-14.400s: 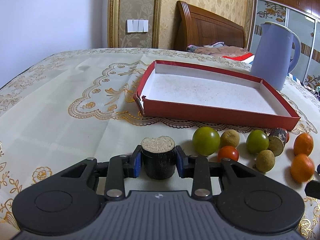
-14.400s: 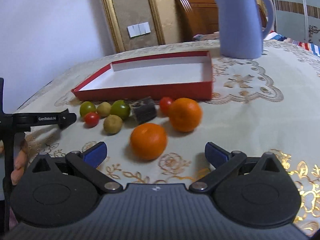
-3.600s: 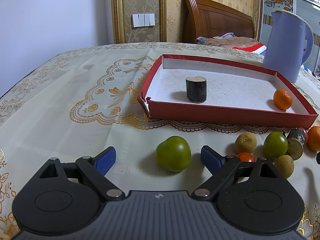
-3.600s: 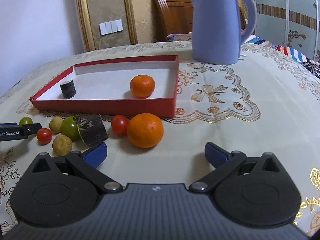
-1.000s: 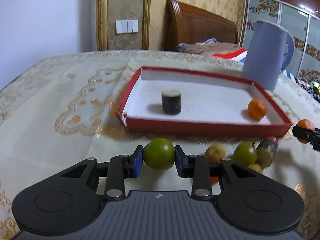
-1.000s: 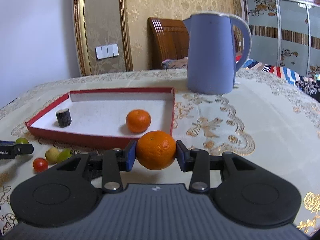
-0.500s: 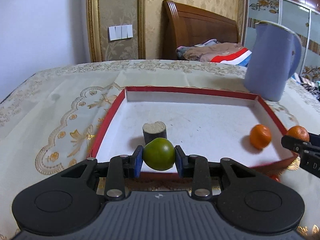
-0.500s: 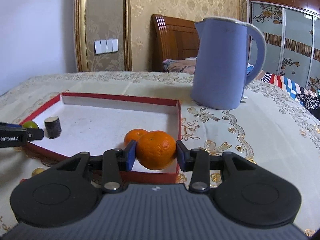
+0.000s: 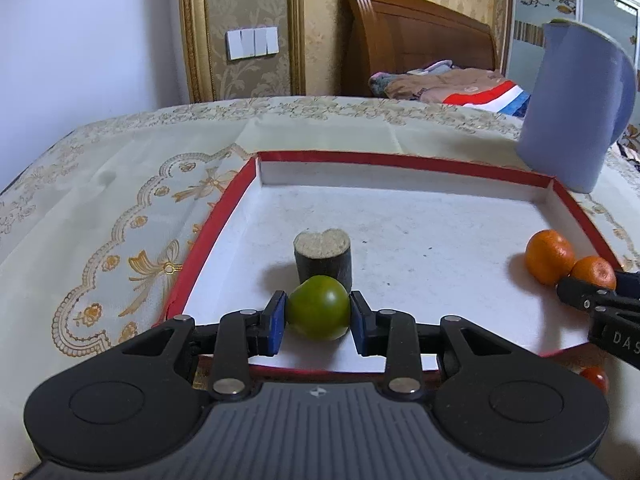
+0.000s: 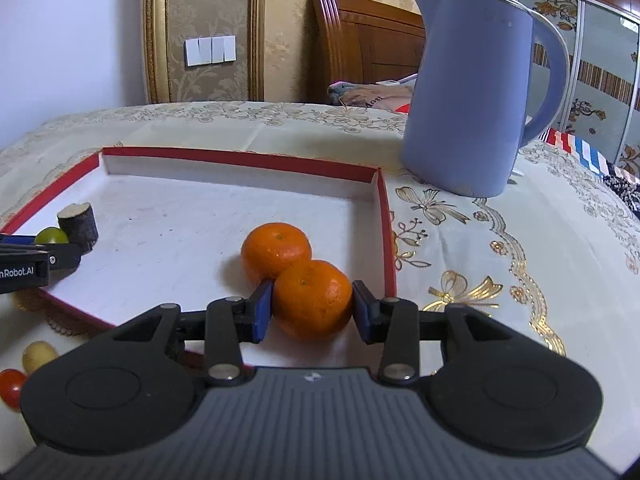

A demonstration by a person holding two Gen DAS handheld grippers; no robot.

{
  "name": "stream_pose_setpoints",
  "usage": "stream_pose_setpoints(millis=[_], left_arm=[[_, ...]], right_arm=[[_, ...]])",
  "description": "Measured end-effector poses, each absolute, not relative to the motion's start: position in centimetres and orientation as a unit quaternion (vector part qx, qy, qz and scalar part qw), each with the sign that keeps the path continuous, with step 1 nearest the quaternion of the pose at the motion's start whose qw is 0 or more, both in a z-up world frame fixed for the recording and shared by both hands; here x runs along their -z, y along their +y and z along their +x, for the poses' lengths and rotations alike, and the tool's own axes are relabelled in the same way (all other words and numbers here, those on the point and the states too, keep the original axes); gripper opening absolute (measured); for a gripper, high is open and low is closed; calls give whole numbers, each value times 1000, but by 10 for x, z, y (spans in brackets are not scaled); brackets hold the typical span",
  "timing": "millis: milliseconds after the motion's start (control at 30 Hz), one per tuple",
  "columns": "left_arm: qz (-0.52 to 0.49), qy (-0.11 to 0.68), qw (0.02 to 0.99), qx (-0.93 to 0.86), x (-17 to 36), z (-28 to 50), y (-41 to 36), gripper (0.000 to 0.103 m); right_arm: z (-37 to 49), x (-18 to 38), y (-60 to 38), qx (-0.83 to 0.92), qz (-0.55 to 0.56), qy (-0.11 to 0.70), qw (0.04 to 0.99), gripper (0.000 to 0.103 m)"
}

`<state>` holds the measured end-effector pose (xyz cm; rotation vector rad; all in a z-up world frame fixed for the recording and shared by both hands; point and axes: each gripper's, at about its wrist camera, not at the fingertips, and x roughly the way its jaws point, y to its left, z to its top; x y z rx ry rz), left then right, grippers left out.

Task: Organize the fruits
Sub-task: 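Carry the green fruit and the orange over the tray with both grippers, then open the left gripper to drop the green fruit while the right gripper releases the orange, then lift both open grippers out of the tray toward the fruits beside it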

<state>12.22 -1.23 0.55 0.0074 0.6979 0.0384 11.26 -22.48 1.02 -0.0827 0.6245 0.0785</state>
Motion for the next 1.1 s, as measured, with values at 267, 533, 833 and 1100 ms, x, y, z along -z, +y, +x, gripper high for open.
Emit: stream_pose_setpoints(millis=[267, 533, 833, 1100], left_arm=[[12, 333, 942, -33, -4, 134, -15, 33], [16, 318, 947, -38, -1, 142, -12, 37], [11, 313, 948, -54, 3, 144, -6, 76], [5, 297, 953, -57, 0, 136, -4, 76]], right_arm=[[139, -10, -220, -18, -41, 309, 950, 39], [146, -9, -220, -7, -43, 303, 952, 40], [134, -11, -215, -13, -51, 280, 959, 73], [121, -14, -214, -13, -50, 260, 964, 77]])
